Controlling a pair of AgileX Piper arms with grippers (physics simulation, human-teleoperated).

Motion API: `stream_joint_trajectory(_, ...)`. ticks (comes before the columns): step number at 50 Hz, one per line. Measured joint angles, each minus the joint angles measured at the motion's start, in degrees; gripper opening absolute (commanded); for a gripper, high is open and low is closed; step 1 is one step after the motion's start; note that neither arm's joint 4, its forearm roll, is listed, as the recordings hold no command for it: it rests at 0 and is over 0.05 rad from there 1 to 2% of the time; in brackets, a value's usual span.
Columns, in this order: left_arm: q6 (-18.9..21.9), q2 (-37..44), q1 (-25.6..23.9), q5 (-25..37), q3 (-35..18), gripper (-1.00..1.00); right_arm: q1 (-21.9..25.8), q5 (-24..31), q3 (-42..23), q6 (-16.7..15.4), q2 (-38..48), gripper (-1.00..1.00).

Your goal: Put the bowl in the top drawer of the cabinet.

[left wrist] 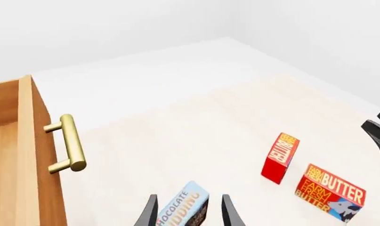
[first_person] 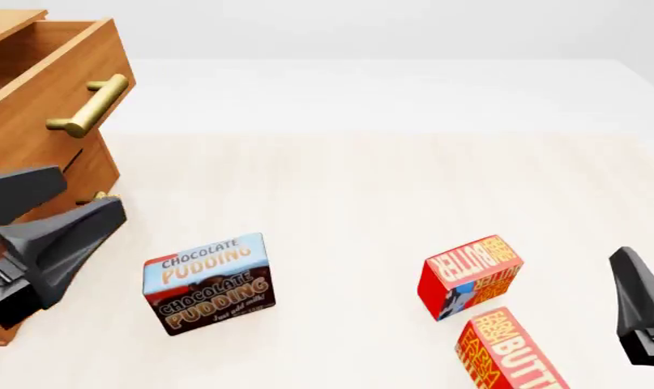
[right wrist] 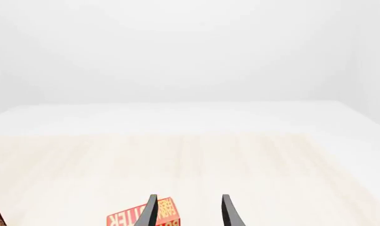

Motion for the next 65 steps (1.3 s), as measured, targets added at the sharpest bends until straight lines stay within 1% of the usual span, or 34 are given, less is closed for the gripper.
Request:
stream_joint_trajectory(12, 0.8, 6.5, -3.5, -1.7, -0.5, 1.0, 0.1, 0.0, 0.0, 0.0, 0.0, 1.0)
stream_joint_trajectory(24, 0.5, 14.8, -7.9, -2.4, -1.7, 1.0, 0.4, 0.1, 0.0, -0.1, 0.0, 1.0)
stream_joint_trajectory(34, -1.0, 21.1, -12.5, -1.9, -3.2, 1.0, 0.6, 0.1, 0.0, -0.2, 0.0, 1.0)
stream_joint_trajectory(41, -2.0, 24.4, -15.5, -0.2, -4.4, 1.0, 0.7, 0.1, 0.0, -0.2, 0.0, 1.0)
stream_joint_trajectory(53, -0.9, 29.3, -17.0, 4.6, -5.4, 1.0, 1.0, 0.1, 0.0, -0.3, 0.0, 1.0)
stream_joint_trajectory(65, -0.3, 31.9, -17.7, 6.4, -5.3, 1.0, 1.1, 0.0, 0.0, -0.3, 0.0, 1.0)
